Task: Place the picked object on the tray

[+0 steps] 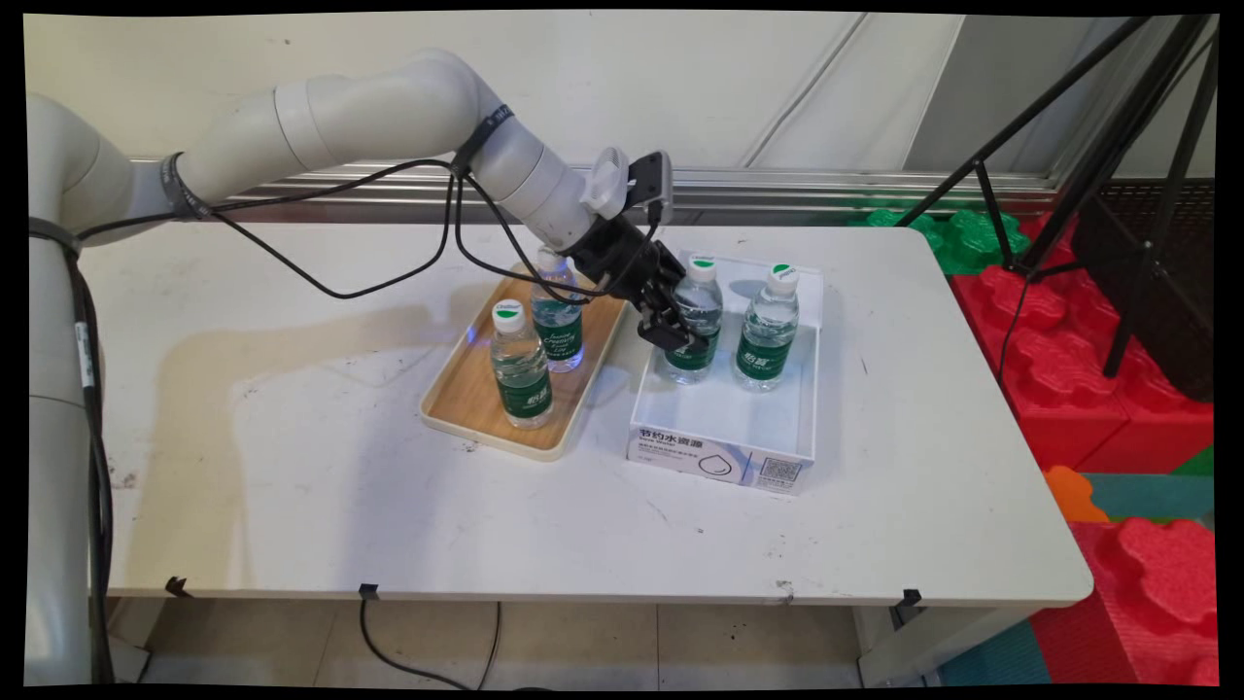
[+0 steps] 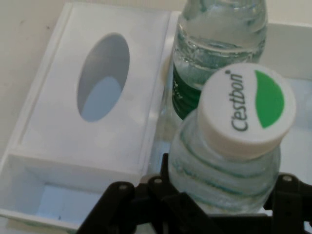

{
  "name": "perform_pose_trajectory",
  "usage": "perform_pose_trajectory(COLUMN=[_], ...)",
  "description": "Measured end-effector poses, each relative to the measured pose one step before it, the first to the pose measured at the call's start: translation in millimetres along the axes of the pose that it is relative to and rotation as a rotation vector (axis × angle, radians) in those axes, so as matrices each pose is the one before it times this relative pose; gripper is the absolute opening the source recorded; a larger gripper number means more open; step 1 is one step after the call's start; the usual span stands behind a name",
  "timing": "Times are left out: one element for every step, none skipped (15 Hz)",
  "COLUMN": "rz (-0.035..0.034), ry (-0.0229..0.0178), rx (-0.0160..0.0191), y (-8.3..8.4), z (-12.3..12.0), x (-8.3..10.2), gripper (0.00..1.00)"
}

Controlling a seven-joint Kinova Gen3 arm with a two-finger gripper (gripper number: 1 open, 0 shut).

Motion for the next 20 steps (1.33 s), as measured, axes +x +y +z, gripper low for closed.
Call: perform_pose_trajectory(rz=[0.0021,0.00154,0.00105,0.00074,0.00359,0.00107,0.00167,0.00345,0.00345,0.00419,0.00253,0.00203,0.00248,0.00116,0.00037,-0.00006,-0.00009,0.0004,0.00027,0.00046], ry=[0.00369,0.00588,0.00566,0.00551,0.01072,0.00478,0.00701,0.00841,0.00699,0.00806,0.00752,0.00912,0.00949,0.00841,0.00988,0.00632,0.00887,0.00949,0.00668,0.00681], rx=[-0.00117,0.00045,-0.00015,-0.00006,-0.00129,-0.00002,0.00046,-0.0001,-0.00003,0.00055,0.0005,0.00093,0.00159,0.00187,0.00283,0.00195,0.00311,0.00356,0.00397,0.00612], y=[-0.02,-0.11,0.03,0.15,0.56,0.22,0.32,0.32,0.19,0.14,-0.06,-0.2,-0.43,-0.59,-0.82,-0.7,-1.06,-1.49,-1.48,-1.9], z=[-0.71,-2.62,-2.99,-3.31,-6.49,-3.27,-5.25,-7.03,-6.28,-8.08,-7.74,-9.33,-9.77,-8.84,-10.31,-6.03,-9.11,-10.58,-9.25,-10.84], x=[1.01,1.08,0.97,0.61,2.08,0.85,1.2,1.71,1.61,1.71,1.66,1.91,2.23,1.99,2.26,1.53,2.19,2.55,1.82,1.79], gripper=[0.0,0.0,0.0,0.0,0.0,0.0,0.0,0.0,0.0,0.0,0.0,0.0,0.0,0.0,0.0,0.0,0.0,0.0,0.0,0.0])
